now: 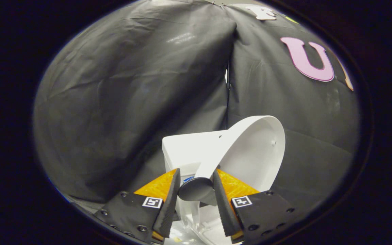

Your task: Open the toilet lid.

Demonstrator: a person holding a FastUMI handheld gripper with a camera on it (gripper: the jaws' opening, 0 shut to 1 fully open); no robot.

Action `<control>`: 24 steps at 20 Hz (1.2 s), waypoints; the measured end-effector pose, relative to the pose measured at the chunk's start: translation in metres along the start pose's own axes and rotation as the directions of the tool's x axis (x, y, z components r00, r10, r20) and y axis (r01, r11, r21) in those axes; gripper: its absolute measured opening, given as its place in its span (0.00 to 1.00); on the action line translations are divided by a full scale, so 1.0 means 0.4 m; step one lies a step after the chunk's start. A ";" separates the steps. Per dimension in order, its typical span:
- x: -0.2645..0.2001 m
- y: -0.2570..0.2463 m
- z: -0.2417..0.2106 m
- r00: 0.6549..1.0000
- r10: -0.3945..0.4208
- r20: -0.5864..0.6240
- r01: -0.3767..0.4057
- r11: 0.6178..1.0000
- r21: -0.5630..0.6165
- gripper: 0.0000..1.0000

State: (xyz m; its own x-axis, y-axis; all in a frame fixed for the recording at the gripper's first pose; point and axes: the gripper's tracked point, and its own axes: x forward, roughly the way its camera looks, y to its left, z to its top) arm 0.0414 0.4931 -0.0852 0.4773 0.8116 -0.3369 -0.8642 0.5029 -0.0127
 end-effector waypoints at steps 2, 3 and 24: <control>-0.014 -0.002 0.023 0.999 0.011 0.048 -0.012 1.000 0.022 0.61; -0.028 0.003 0.060 0.994 0.025 0.105 -0.028 0.999 0.033 0.61; -0.992 -0.507 0.076 0.704 -0.590 0.395 0.564 0.802 0.194 0.61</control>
State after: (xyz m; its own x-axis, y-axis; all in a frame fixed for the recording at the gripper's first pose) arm 0.0319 0.0781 0.0799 0.9091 0.3917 0.1420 -0.3933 0.9192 -0.0174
